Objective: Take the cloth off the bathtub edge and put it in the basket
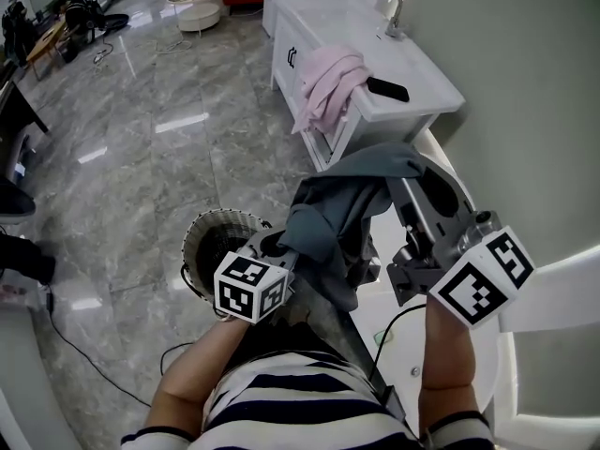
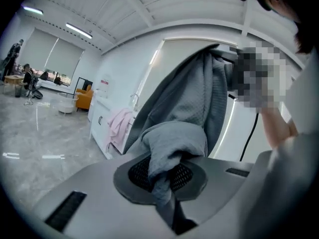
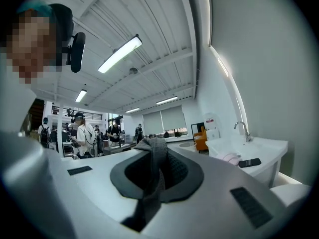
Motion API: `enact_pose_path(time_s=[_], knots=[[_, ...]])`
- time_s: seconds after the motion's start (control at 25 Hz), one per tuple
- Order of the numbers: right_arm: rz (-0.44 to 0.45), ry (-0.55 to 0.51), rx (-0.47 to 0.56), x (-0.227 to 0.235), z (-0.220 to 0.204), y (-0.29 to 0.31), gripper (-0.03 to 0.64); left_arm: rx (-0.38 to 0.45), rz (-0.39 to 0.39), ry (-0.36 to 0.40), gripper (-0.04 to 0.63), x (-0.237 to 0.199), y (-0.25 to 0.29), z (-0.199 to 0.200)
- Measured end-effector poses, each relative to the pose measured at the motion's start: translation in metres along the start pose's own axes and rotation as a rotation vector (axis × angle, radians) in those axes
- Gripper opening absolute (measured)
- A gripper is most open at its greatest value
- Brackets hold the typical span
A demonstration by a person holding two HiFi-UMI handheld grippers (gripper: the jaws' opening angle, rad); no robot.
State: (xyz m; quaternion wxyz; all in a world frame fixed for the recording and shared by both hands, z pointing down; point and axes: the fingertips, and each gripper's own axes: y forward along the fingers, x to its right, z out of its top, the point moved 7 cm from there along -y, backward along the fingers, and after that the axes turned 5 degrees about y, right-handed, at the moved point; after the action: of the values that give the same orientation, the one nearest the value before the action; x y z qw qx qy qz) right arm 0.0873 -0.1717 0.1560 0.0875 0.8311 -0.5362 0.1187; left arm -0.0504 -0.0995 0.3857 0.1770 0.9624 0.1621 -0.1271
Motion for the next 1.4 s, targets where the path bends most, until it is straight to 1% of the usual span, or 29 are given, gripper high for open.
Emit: enact_pose_path(time_s=[0.16,0.24,0.44,0.6,0.76,1.0,1.4], knots=[[0.032,-0.023,0.03,-0.004,0.011,0.005,0.035,0.096,0.021,-0.064,0.031,-0.009,-0.021,0.028],[0.038,-0.034,0.038,-0.005,0.012,0.008,0.035,0.147,0.038,-0.084,0.031,-0.015,-0.034,0.044],[0.048,-0.047,0.042,-0.003,0.008,0.013,0.035,0.27,0.087,-0.085,0.031,-0.026,-0.067,0.084],[0.066,-0.043,0.037,-0.006,0.004,0.017,0.035,0.339,0.116,-0.079,0.029,-0.03,-0.092,0.109],[0.095,-0.041,0.036,-0.009,0.002,0.023,0.035,0.396,0.143,-0.075,0.031,-0.029,-0.115,0.13],[0.141,-0.031,0.027,-0.017,-0.004,0.031,0.035,0.459,0.177,-0.06,0.031,-0.025,-0.148,0.152],[0.242,-0.008,-0.004,-0.03,-0.02,0.054,0.035,0.565,0.292,-0.016,0.031,-0.029,-0.205,0.179]])
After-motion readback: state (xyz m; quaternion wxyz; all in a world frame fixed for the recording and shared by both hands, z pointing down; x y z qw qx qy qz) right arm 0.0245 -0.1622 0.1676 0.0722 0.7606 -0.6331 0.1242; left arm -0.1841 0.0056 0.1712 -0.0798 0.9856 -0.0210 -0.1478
